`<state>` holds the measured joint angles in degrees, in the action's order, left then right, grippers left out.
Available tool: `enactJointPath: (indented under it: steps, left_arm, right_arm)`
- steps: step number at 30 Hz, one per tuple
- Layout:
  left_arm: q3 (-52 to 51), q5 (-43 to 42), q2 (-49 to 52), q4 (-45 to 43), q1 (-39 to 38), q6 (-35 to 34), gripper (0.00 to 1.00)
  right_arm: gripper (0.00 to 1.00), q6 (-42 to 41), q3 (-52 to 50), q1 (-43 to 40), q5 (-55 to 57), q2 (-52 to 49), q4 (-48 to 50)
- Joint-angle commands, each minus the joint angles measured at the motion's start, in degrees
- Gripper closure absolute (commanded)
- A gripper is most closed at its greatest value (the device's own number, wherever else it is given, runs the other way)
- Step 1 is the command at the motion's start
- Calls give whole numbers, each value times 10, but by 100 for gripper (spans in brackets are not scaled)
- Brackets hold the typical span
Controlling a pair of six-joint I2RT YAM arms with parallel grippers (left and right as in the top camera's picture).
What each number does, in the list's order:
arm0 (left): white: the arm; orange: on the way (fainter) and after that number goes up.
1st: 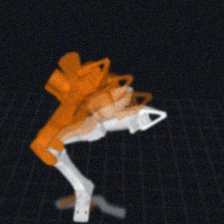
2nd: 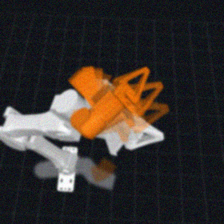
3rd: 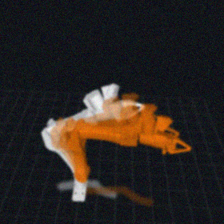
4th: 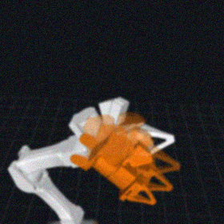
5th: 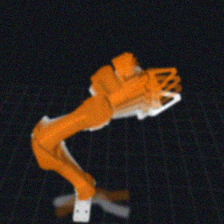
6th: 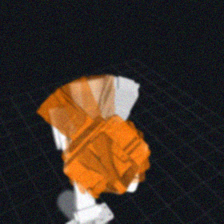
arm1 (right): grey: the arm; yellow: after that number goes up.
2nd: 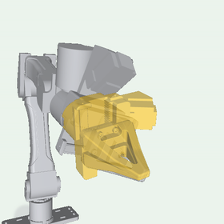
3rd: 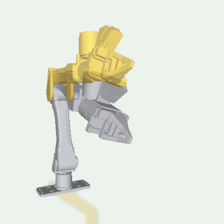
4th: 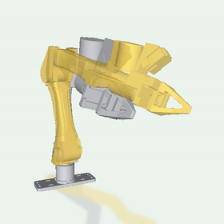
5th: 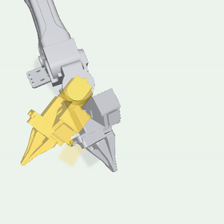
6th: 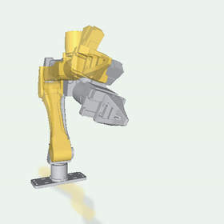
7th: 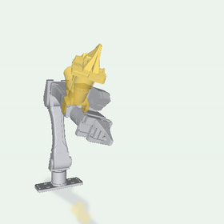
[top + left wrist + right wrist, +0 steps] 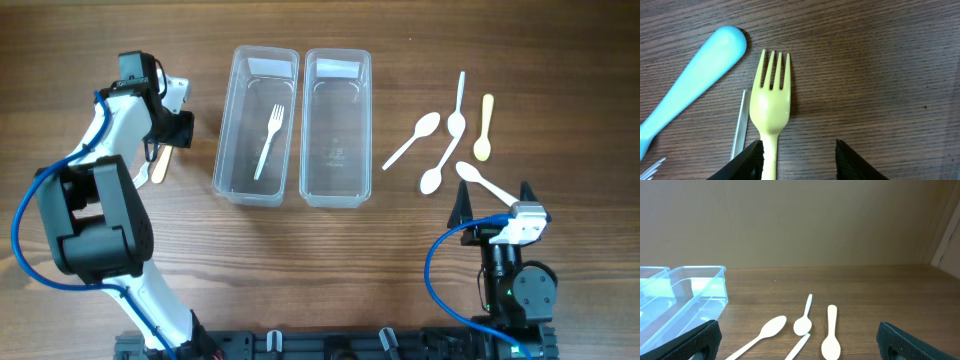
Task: Pack container
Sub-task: 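Return the left gripper to the forks and grasp the yellow fork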
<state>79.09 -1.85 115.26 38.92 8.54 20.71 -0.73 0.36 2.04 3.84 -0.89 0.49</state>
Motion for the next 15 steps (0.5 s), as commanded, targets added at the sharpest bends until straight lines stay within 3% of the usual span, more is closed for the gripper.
enactJointPath:
  steps: [1,12,15]
  left_arm:
    - [4,-12,21,-2,5,3,53]
    - [4,-11,30,-19,36,3,54]
    - [3,-11,30,-18,36,3,63]
  right_arm:
    - [0,6,-1,-2,-9,5,3]
    - [0,6,-1,-2,-9,5,3]
    - [0,6,-1,-2,-9,5,3]
